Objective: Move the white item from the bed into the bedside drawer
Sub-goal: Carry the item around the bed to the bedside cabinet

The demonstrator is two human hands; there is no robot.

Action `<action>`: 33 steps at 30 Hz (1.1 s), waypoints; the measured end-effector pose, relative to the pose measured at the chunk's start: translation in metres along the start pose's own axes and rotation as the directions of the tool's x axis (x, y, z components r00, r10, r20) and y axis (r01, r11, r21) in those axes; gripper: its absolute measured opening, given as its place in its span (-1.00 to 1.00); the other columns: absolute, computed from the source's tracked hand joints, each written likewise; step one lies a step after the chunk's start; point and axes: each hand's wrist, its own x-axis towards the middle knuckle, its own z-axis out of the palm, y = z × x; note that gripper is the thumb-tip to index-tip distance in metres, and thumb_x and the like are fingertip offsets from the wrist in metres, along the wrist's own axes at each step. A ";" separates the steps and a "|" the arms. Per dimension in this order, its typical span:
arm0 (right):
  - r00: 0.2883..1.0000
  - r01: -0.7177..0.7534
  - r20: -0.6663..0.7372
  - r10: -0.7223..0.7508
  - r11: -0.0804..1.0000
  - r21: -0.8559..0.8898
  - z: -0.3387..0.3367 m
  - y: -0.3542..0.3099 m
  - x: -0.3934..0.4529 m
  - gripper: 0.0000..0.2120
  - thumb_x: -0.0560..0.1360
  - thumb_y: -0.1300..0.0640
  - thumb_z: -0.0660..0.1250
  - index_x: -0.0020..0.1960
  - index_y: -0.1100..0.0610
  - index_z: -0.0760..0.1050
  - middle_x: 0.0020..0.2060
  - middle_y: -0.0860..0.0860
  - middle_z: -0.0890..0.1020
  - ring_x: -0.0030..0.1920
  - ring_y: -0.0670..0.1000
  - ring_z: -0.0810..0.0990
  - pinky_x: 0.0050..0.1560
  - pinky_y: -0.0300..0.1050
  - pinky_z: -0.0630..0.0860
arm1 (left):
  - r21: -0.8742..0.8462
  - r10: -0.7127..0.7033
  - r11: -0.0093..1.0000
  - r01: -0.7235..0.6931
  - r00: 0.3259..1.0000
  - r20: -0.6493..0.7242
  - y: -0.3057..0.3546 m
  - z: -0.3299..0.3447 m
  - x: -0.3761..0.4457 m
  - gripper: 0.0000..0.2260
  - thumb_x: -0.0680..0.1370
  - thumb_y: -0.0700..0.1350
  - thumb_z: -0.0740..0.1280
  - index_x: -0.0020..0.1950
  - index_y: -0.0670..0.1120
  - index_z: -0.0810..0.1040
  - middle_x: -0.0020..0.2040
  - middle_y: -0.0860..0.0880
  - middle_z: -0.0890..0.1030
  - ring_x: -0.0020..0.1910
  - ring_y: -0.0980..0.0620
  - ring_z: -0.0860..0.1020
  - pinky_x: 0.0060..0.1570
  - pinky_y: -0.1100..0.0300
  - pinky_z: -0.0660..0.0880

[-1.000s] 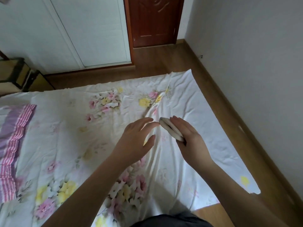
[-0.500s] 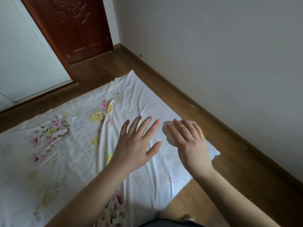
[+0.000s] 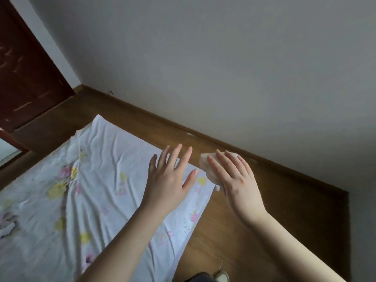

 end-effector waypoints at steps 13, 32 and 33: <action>0.984 -0.169 -0.069 0.164 0.984 -0.061 -0.019 0.111 -0.002 -0.40 0.49 0.20 0.35 0.49 0.06 0.29 0.45 0.13 0.39 0.44 0.21 0.34 0.45 0.23 0.24 | 0.080 0.231 0.969 -0.236 0.971 0.066 0.098 0.031 0.082 -0.47 0.59 0.22 0.00 0.49 0.02 0.31 0.47 -0.13 0.37 0.45 -0.19 0.32 0.33 -0.26 0.31; 0.965 -0.248 -0.116 0.235 0.963 -0.107 0.019 0.245 0.127 -0.45 0.54 0.22 0.24 0.51 0.03 0.24 0.44 0.10 0.40 0.46 0.20 0.30 0.48 0.18 0.15 | 0.019 0.299 0.954 -0.300 0.953 0.056 0.105 0.089 0.287 -0.47 0.58 0.24 0.02 0.49 0.06 0.28 0.48 -0.12 0.36 0.46 -0.20 0.29 0.34 -0.34 0.22; 0.967 -0.237 -0.117 0.225 0.966 -0.103 0.021 0.253 0.133 -0.44 0.55 0.22 0.24 0.52 0.03 0.23 0.44 0.10 0.39 0.47 0.20 0.28 0.49 0.17 0.14 | 0.020 0.295 0.955 -0.297 0.954 0.054 0.106 0.091 0.296 -0.47 0.58 0.24 0.01 0.49 0.06 0.27 0.48 -0.12 0.36 0.46 -0.19 0.29 0.35 -0.33 0.22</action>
